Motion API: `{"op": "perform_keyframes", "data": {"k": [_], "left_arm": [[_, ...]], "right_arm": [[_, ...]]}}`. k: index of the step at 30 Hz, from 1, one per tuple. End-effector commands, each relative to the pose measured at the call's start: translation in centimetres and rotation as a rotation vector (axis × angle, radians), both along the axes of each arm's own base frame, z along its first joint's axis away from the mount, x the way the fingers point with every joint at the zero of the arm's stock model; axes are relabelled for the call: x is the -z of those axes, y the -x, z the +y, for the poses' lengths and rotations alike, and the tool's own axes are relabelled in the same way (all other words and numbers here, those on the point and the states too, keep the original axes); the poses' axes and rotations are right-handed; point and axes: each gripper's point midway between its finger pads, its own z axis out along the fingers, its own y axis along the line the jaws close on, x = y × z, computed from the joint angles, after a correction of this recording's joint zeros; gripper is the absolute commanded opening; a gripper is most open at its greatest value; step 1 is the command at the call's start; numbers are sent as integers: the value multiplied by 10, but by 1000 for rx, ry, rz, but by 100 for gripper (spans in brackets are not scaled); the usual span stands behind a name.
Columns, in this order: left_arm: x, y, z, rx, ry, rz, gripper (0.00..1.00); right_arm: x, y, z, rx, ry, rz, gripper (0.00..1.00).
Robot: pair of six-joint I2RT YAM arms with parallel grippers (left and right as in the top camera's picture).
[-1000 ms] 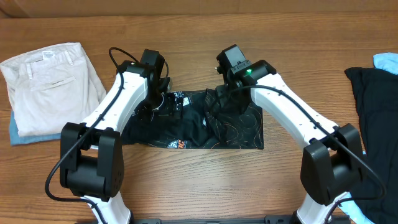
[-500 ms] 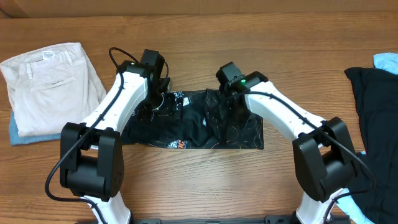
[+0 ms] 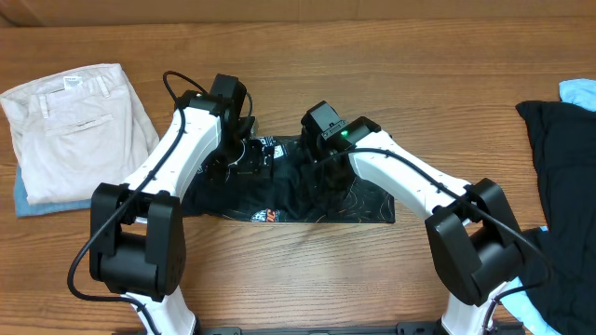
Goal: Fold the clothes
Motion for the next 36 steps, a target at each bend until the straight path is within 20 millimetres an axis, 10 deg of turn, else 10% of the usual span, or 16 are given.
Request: {"op": "perform_keyframes", "data": {"k": [1, 11, 16, 26, 36], "left_arm": [[-11, -4, -5, 13, 19, -30, 96], [-10, -2, -5, 13, 17, -25, 96], [-10, -2, -3, 12, 8, -23, 96], [-8, -4, 11, -31, -54, -23, 100], [-8, -12, 58, -188, -73, -5, 100]], "right_arm": [[-7, 16, 23, -65, -135, 70, 35], [-13, 14, 25, -66, -143, 63, 31], [-52, -8, 12, -37, -92, -66, 32], [-130, -54, -69, 206, 50, -324, 32], [-91, -46, -133, 339, 142, -138, 38]]}}
